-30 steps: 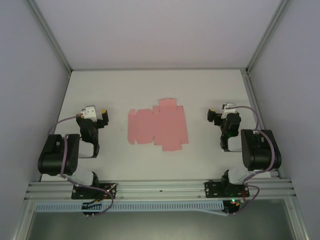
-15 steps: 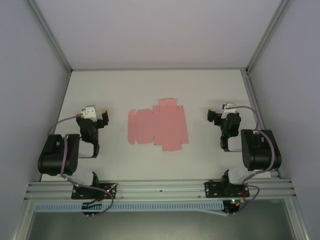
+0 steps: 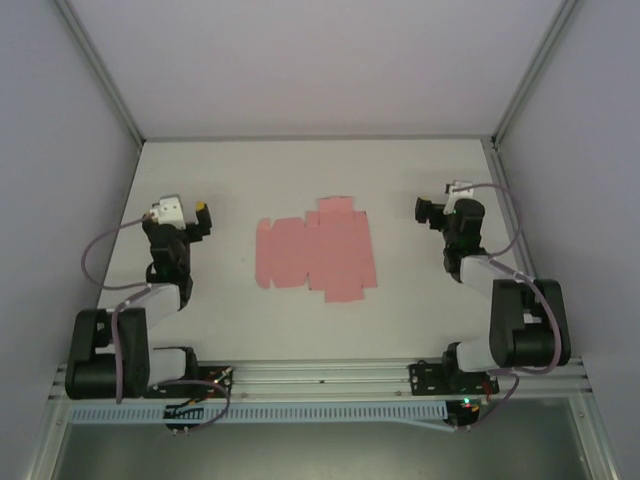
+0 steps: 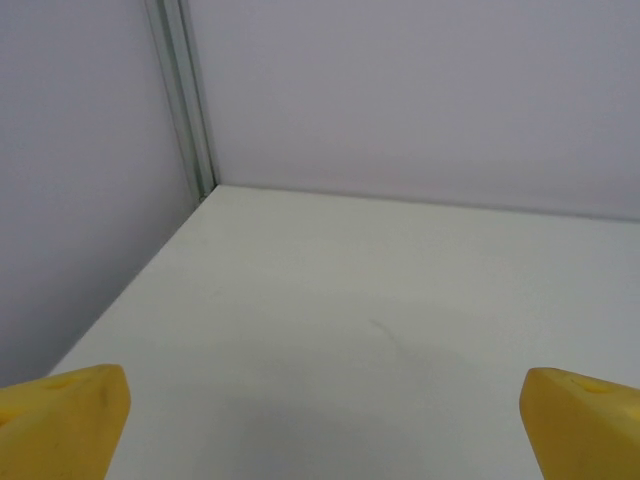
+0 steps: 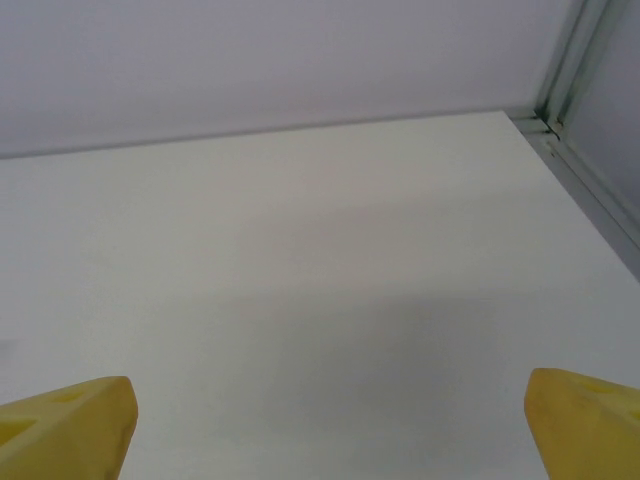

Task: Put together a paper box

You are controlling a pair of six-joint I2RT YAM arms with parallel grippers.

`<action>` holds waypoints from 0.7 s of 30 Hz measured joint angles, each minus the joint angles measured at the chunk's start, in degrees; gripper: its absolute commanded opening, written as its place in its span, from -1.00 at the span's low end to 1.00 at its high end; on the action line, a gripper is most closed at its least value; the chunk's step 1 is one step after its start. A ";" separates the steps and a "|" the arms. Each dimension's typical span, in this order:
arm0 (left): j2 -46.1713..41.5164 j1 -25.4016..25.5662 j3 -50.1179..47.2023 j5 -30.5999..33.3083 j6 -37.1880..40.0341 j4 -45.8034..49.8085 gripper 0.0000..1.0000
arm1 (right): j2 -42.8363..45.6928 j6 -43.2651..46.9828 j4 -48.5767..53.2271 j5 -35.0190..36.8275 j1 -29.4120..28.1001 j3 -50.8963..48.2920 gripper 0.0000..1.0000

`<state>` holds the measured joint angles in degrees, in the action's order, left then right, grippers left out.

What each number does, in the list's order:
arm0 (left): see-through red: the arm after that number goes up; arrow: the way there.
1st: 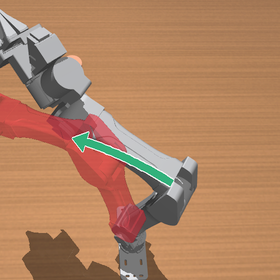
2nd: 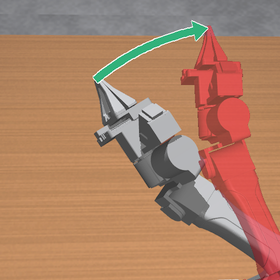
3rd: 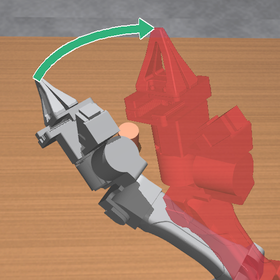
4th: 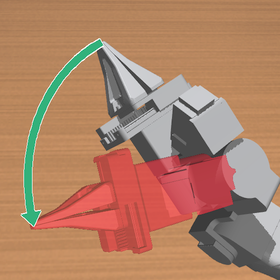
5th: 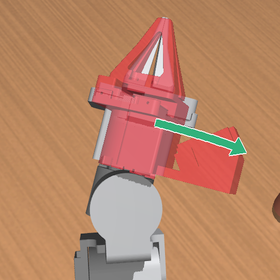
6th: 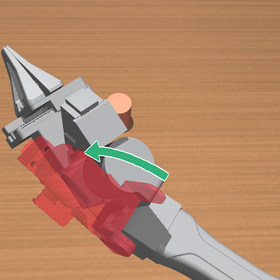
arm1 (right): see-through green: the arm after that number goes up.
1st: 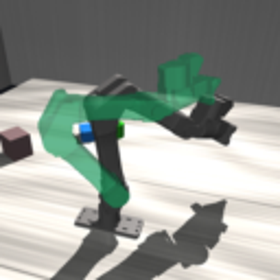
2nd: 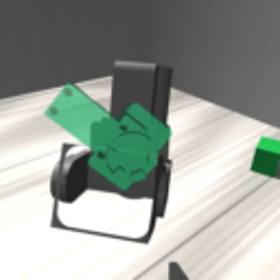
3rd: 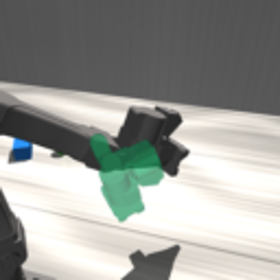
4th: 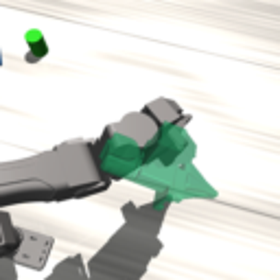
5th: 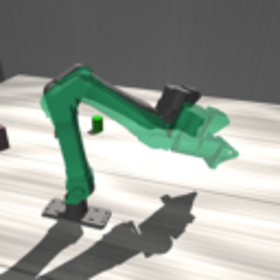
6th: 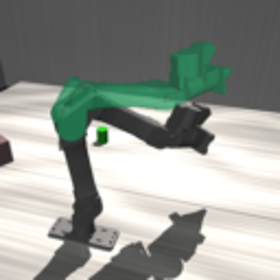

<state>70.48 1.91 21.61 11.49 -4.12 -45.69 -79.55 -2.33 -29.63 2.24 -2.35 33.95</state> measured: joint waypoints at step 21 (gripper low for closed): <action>9.01 14.01 21.16 -20.17 -20.06 45.44 1.00 | -5.55 -22.45 39.43 -2.14 -25.11 16.76 0.08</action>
<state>79.48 15.92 42.76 -8.69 -24.18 -0.25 -85.10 -24.77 9.80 0.10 -27.46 50.72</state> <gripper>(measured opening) 0.994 0.593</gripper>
